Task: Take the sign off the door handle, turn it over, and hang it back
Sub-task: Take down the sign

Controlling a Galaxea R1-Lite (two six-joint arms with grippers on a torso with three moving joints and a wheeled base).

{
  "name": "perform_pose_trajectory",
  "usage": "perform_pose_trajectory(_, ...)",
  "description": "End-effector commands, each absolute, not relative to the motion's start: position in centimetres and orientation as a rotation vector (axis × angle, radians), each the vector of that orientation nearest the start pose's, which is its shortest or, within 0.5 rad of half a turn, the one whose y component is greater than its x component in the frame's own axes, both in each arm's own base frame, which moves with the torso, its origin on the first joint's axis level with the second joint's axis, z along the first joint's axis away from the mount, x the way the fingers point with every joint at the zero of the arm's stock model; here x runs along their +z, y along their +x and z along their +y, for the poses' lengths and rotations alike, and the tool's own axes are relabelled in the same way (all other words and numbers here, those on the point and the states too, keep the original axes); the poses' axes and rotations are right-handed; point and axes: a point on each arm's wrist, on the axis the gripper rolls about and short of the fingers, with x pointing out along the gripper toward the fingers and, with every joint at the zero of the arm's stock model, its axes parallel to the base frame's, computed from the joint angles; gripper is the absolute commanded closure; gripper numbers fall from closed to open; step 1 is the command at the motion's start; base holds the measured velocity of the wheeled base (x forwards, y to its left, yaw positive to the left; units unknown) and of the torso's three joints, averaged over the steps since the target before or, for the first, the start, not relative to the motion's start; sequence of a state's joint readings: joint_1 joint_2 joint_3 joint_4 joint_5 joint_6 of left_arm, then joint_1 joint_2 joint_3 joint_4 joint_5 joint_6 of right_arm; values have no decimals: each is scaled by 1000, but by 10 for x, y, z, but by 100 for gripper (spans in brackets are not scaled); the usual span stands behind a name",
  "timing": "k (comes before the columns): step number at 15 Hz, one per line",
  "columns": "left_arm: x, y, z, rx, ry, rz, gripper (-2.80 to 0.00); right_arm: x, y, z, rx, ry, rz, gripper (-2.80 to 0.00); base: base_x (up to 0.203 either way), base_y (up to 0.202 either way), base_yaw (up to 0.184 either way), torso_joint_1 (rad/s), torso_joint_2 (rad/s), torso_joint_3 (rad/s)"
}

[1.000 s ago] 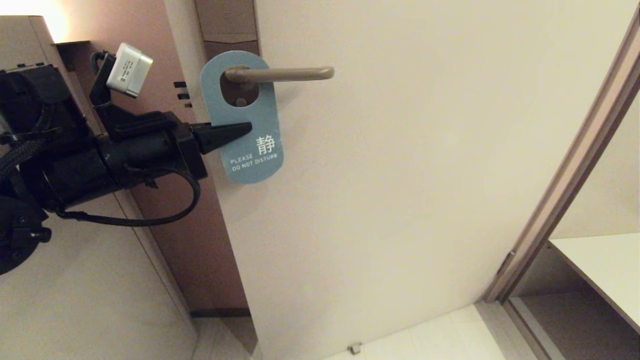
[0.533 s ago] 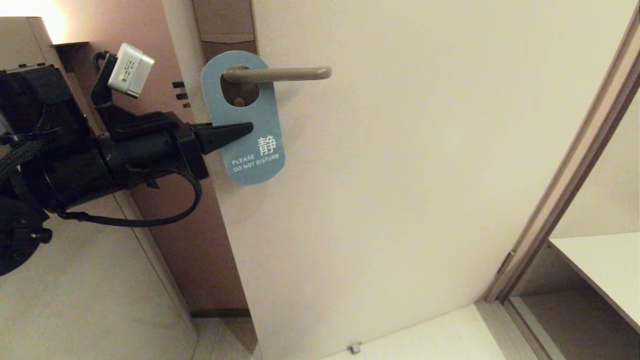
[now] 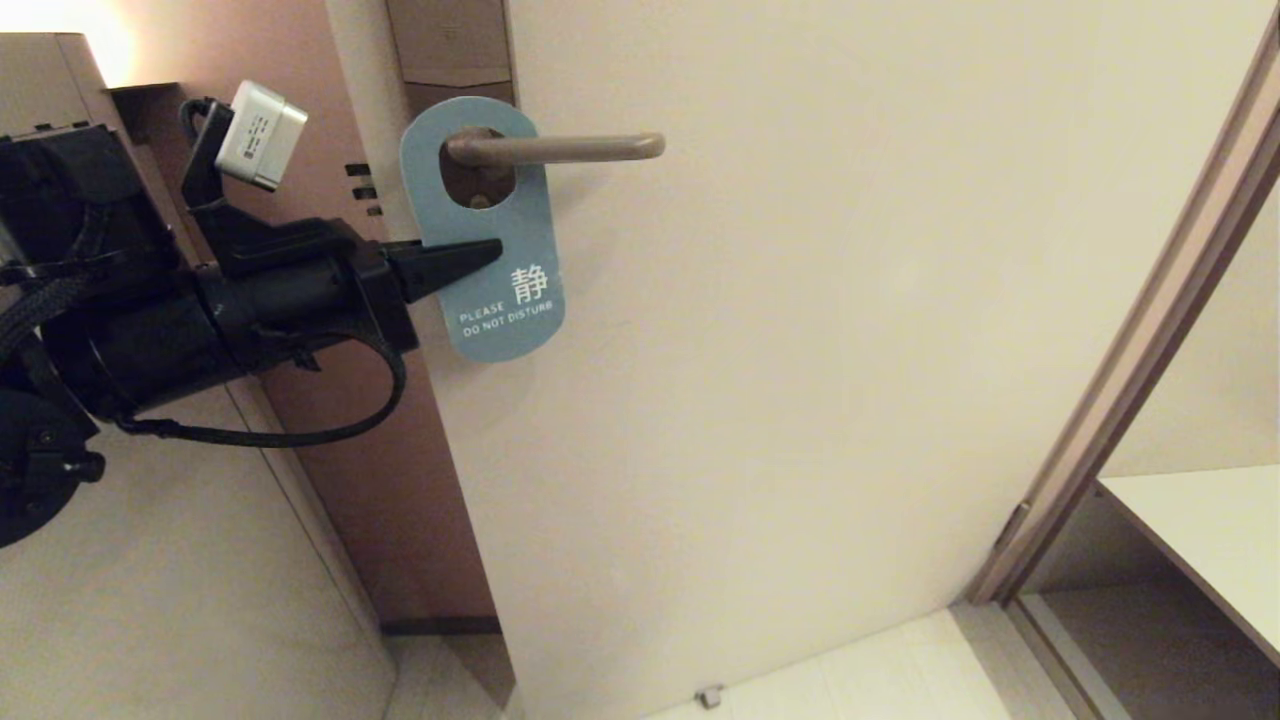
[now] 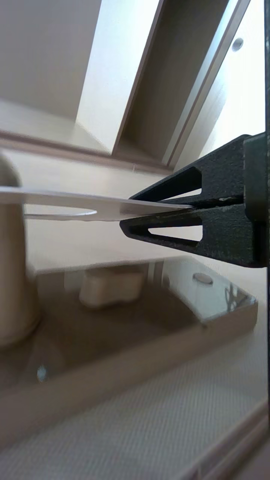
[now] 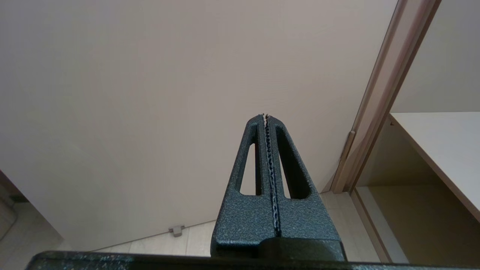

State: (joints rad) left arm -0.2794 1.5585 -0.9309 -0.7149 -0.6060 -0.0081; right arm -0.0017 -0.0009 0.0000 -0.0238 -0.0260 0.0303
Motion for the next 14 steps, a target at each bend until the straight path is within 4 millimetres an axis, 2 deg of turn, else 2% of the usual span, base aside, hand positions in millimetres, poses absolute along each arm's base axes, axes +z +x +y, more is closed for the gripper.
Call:
perform_pose_trajectory(1,269,265,-94,-874,8,-95,0,78,-23,-1,-27,31,-25,0,0,0,0,0,0,0)
perform_pose_trajectory(9,273,254,-123,-871,13,-113,0,78,-23,-1,-27,31,-25,0,0,0,0,0,0,0)
perform_pose_trajectory(14,273,251,-129,-841,41,-128,0,78,-23,-1,-27,31,-25,0,0,0,0,0,0,0)
